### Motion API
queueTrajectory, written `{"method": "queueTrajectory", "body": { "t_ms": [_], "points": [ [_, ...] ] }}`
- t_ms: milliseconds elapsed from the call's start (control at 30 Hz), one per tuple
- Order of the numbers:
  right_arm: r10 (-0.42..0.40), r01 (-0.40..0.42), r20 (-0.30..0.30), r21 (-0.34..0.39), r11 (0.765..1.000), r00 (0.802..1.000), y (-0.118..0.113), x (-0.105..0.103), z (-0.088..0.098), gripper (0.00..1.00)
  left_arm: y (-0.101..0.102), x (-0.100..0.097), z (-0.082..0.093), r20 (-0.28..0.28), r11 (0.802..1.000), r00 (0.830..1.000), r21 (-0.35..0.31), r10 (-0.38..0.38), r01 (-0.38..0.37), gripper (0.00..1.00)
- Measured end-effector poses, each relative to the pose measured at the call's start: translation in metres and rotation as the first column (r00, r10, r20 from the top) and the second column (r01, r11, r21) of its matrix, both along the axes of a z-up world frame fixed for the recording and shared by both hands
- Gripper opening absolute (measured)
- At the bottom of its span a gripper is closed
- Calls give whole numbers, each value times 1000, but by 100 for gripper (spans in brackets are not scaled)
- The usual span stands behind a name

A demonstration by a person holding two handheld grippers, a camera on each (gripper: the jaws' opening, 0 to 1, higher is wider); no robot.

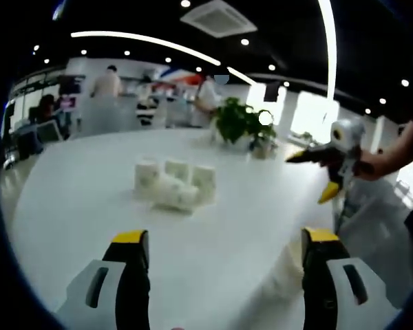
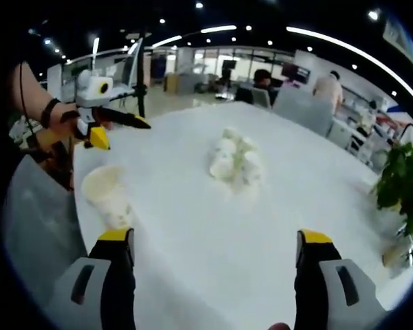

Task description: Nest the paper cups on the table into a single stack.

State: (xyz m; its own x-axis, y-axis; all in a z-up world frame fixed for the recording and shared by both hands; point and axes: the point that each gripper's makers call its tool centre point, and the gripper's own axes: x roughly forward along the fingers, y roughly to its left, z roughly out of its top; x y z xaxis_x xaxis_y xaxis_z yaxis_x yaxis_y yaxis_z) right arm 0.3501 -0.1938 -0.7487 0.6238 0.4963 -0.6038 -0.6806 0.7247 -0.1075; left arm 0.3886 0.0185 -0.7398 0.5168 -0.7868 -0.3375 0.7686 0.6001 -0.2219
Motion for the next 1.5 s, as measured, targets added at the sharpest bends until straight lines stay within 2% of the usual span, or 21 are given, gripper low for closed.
{"method": "queueTrajectory", "body": {
  "t_ms": [200, 667, 1000, 1500],
  "points": [
    [-7, 7, -10, 13, 1000, 1000, -2, 0, -4, 95, -7, 17, 1, 14, 1000, 1000, 13, -11, 10, 88],
    [-41, 44, -43, 62, 997, 998, -15, -6, -20, 94, -27, 47, -9, 0, 998, 999, 43, -49, 49, 88],
    [-60, 65, -59, 101, 993, 996, -21, -6, -26, 94, -40, 78, -12, 7, 996, 998, 58, -66, 66, 88],
    [-92, 105, -100, 123, 987, 991, -35, -11, -38, 93, -56, 106, -23, -8, 993, 995, 66, -97, 97, 88]
  ]
}}
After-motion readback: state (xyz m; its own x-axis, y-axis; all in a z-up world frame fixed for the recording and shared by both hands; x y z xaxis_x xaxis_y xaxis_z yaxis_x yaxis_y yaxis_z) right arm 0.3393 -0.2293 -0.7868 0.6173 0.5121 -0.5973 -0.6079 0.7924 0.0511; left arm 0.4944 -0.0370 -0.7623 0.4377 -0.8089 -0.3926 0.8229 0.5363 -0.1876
